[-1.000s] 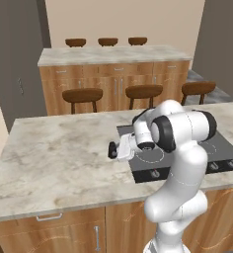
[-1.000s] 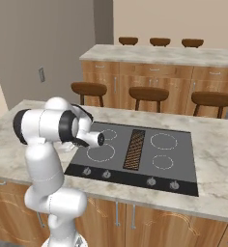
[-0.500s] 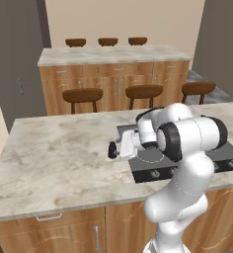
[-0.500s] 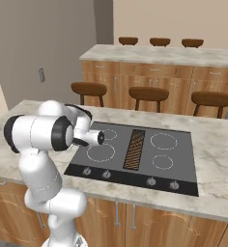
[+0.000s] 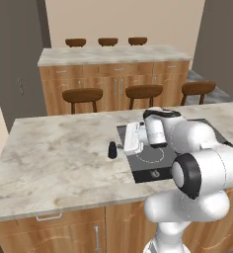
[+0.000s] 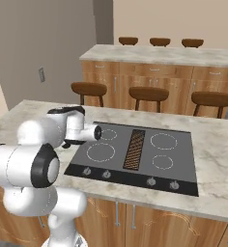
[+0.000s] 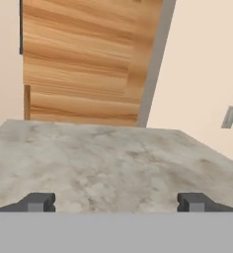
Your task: Collect the turmeric, mayonnaise, and shaker from the cabinet and place them next to the stove.
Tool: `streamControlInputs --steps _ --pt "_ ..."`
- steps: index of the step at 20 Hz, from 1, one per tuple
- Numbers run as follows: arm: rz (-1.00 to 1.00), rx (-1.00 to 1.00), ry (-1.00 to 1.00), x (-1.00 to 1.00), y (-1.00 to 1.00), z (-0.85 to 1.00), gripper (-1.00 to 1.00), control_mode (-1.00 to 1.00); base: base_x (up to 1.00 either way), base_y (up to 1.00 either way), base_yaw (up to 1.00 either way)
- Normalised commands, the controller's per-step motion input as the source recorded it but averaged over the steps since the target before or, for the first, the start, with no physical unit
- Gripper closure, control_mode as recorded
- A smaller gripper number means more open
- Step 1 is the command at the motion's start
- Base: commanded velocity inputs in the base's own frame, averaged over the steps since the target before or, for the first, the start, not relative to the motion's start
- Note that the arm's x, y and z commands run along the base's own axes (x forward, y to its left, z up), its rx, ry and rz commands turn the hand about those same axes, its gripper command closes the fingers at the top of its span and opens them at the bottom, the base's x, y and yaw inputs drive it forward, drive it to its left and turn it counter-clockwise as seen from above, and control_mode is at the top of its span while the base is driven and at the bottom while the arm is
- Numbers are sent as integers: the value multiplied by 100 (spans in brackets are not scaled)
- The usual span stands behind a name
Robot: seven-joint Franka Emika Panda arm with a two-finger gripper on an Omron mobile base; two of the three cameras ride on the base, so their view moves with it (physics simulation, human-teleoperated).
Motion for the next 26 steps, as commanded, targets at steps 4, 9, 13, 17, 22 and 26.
streamControlInputs --steps 4,9,13,17,22,26 --pt "-6 0 0 -44 3 82 -100 -100 0 0 0" --pt "-8 -1 2 -25 14 98 -100 -100 0 0 0" --pt "-6 -3 11 -23 34 100 -100 -100 0 0 0" --pt "-10 -6 6 -34 34 100 -100 -100 0 0 0" --pt "-28 -5 15 -63 1 44 -100 -100 0 0 0" --pt "-38 -4 16 -64 -15 5 -100 -100 0 0 0"
